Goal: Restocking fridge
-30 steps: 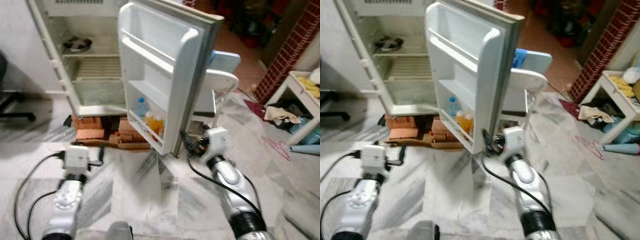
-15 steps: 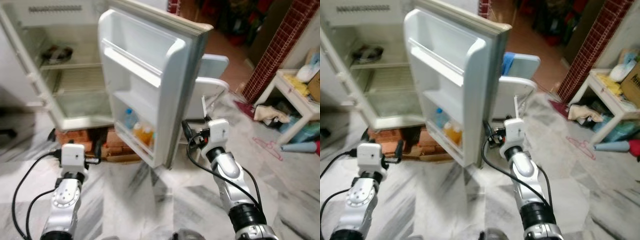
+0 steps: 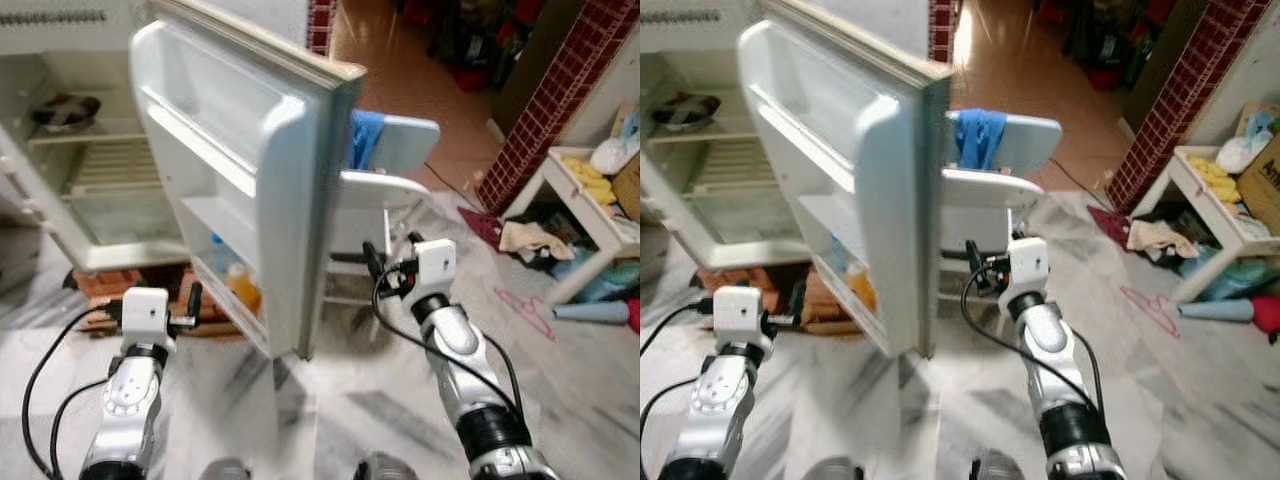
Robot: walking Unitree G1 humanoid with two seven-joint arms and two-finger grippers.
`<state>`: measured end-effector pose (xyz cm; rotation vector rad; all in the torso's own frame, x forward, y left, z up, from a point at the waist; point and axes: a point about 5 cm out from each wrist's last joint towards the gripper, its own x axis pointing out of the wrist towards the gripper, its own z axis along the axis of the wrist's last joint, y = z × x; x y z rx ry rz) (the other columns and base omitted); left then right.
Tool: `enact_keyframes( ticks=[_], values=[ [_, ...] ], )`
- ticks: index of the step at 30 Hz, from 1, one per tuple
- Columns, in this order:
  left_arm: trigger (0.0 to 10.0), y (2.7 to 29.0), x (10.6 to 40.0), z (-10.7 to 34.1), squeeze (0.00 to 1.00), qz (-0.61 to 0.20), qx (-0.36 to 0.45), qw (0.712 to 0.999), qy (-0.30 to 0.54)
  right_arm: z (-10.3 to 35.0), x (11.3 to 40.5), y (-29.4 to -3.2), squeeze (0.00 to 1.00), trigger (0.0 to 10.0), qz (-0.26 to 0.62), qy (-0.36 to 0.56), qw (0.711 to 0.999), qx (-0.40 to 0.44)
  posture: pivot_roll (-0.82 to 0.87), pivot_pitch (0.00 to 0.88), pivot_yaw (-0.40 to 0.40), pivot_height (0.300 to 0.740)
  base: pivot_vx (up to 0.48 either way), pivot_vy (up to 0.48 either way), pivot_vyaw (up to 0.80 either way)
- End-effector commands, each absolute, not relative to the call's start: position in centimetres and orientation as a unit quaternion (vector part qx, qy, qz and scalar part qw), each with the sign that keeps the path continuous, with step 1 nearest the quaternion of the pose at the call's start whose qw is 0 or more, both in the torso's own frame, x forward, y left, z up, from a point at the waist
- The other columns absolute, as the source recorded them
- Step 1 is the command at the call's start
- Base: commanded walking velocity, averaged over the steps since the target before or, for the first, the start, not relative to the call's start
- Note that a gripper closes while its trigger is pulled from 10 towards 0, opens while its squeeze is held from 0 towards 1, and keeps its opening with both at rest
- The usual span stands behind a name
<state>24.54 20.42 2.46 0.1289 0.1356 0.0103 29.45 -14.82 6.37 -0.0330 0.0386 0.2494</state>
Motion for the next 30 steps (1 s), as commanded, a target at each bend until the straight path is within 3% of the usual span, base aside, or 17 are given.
enact_keyframes(
  ticks=[1,7,8,9,16,22,30],
  values=[
    [10.0,20.9,24.2,2.3,0.0,0.01,0.07,0.995,0.076,6.7,29.6,-14.5,1.0,10.0,0.13,0.01,0.991,-0.027,0.02,0.0,-0.041,0.74,0.0,0.0,0.78],
    [10.0,21.0,24.1,2.1,0.0,0.012,0.069,0.994,0.08,6.7,30.1,-14.1,1.0,10.0,0.13,0.011,0.991,-0.022,0.02,0.0,-0.042,0.74,0.0,0.0,0.78],
    [10.0,21.0,24.1,2.1,0.0,0.013,0.069,0.994,0.08,6.8,30.2,-14.0,0.87,10.0,0.13,0.01,0.991,-0.021,0.03,0.0,-0.044,0.74,0.0,0.0,0.76],
    [10.0,21.1,24.1,2.1,0.0,0.014,0.069,0.994,0.081,6.9,30.5,-13.8,0.0,10.0,0.131,0.01,0.991,-0.012,0.03,0.0,-0.044,0.74,0.0,0.0,0.0],
    [10.0,21.2,24.1,2.0,0.0,0.019,0.068,0.994,0.084,7.7,31.5,-12.3,0.0,10.0,0.147,0.007,0.989,0.011,0.04,0.0,-0.044,0.74,0.0,0.0,0.0],
    [10.0,21.3,24.1,2.0,0.0,0.018,0.068,0.994,0.086,9.1,32.8,-11.0,0.0,10.0,0.145,-0.022,0.989,0.0,0.04,0.0,-0.042,0.74,0.0,0.0,0.76],
    [10.0,21.2,24.2,1.8,0.0,0.017,0.068,0.993,0.091,10.3,34.1,-11.0,0.0,10.0,0.115,-0.032,0.993,0.021,0.04,0.0,-0.04,0.74,0.0,0.0,0.08]
  ],
)
